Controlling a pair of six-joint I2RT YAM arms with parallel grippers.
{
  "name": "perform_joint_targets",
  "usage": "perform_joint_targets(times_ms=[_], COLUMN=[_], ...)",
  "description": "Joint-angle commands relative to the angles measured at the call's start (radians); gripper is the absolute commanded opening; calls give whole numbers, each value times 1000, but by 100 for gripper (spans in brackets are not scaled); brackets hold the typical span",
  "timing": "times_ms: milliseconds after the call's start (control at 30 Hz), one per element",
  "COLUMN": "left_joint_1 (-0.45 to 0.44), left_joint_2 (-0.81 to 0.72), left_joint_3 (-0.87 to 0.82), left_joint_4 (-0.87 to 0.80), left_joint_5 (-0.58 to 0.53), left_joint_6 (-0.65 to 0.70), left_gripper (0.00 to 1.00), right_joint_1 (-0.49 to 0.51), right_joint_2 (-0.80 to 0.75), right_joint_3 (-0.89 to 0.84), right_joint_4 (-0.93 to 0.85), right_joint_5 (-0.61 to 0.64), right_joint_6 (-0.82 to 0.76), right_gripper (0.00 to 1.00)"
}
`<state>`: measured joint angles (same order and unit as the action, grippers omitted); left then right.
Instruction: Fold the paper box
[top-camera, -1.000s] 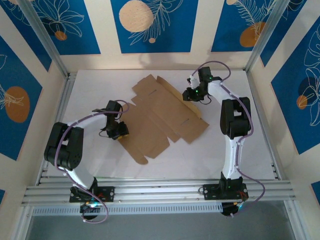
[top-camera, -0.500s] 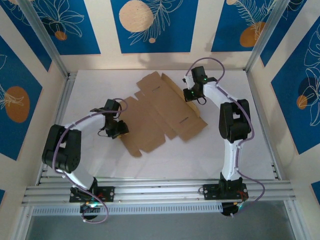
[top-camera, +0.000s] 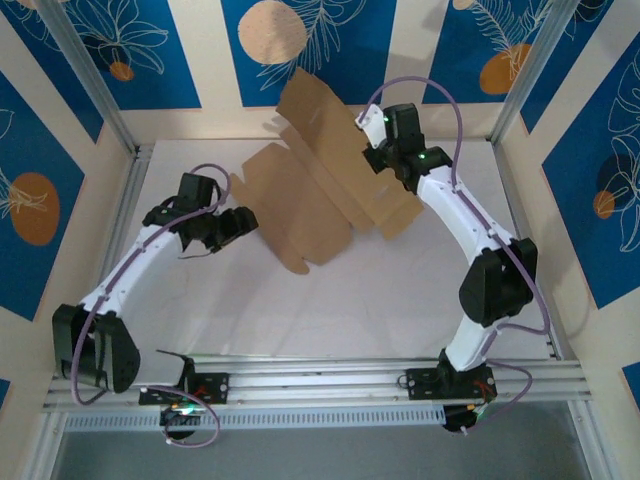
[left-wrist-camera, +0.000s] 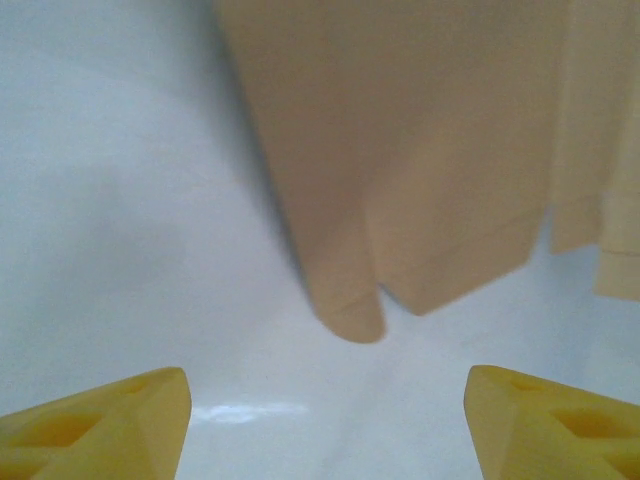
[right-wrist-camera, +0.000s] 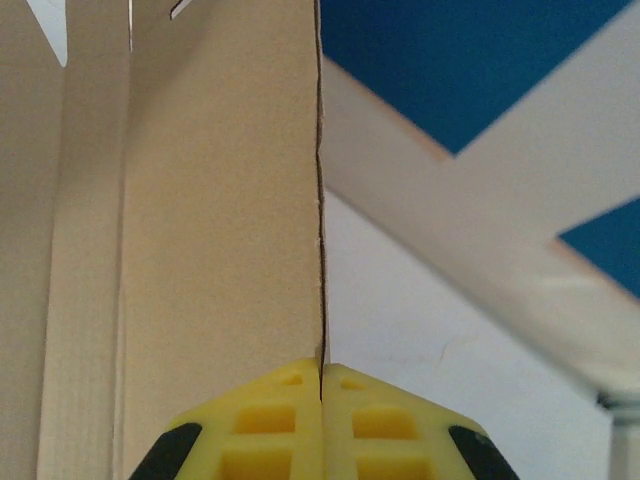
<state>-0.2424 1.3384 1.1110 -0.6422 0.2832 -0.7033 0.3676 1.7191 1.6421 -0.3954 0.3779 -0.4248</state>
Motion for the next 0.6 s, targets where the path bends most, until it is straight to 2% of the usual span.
perform_joint_targets(times_ms=[0, 133, 267, 567], left_joint_1=[-5, -32, -68, -99], left_joint_2=[-40, -47, -20, 153], left_joint_3=[-5, -16, -8, 71], left_joint_4=[161, 339, 467, 736], left_joint_5=[142, 192, 194, 195], left_joint_6=[-138, -240, -288, -492], left_gripper=[76, 77, 77, 78], right_joint_1=[54, 136, 198, 267], right_joint_2=[-42, -56, -44, -17], right_joint_3=[-53, -109, -180, -170], right_joint_4=[77, 146, 304, 417], right_joint_5=[15, 57, 170, 212], right_joint_6=[-158, -281, -420, -494], right_gripper=[0, 0, 0, 0])
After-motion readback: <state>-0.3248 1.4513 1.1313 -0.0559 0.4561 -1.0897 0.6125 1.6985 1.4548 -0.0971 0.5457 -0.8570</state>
